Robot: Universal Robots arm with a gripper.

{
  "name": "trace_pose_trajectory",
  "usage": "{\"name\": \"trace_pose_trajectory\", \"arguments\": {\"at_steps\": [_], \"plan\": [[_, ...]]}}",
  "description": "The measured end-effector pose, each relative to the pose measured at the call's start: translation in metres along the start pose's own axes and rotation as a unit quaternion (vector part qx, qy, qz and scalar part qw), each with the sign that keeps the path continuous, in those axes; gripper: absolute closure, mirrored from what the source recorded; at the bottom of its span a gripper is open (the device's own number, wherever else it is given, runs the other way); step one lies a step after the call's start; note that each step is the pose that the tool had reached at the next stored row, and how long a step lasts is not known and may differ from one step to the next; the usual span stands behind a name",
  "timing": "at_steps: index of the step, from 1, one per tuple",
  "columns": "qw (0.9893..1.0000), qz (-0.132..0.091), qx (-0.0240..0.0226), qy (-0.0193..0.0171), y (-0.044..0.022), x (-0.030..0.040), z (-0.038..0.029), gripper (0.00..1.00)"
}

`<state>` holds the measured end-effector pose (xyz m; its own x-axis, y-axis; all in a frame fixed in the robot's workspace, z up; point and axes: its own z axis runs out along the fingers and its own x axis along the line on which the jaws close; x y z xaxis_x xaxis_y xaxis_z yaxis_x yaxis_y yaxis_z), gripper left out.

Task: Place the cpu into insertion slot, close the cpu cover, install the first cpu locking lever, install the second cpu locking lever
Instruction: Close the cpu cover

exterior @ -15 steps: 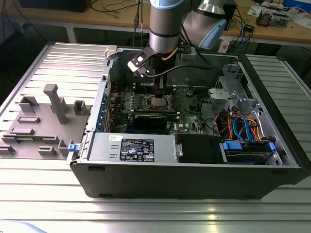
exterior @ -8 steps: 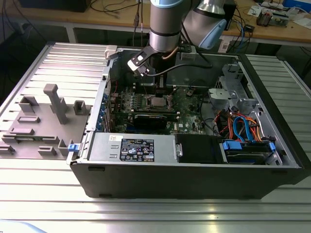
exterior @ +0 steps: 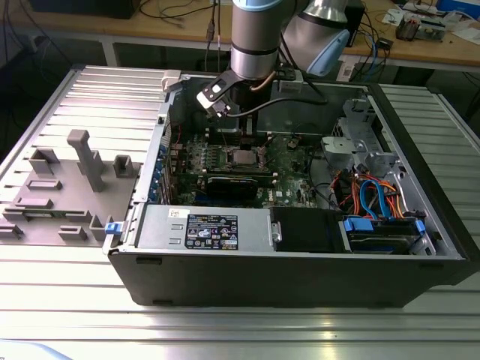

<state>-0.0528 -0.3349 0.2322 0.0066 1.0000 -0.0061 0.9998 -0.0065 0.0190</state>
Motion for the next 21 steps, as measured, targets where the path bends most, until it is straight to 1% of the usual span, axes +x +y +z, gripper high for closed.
{"name": "trace_pose_trajectory", "arguments": {"at_steps": [8,21], "plan": [[1.0,0.0,0.0,0.0,0.0001,0.0,-0.0028,0.89],[1.0,0.0,0.0,0.0,0.0001,0.0,-0.005,0.89]]}}
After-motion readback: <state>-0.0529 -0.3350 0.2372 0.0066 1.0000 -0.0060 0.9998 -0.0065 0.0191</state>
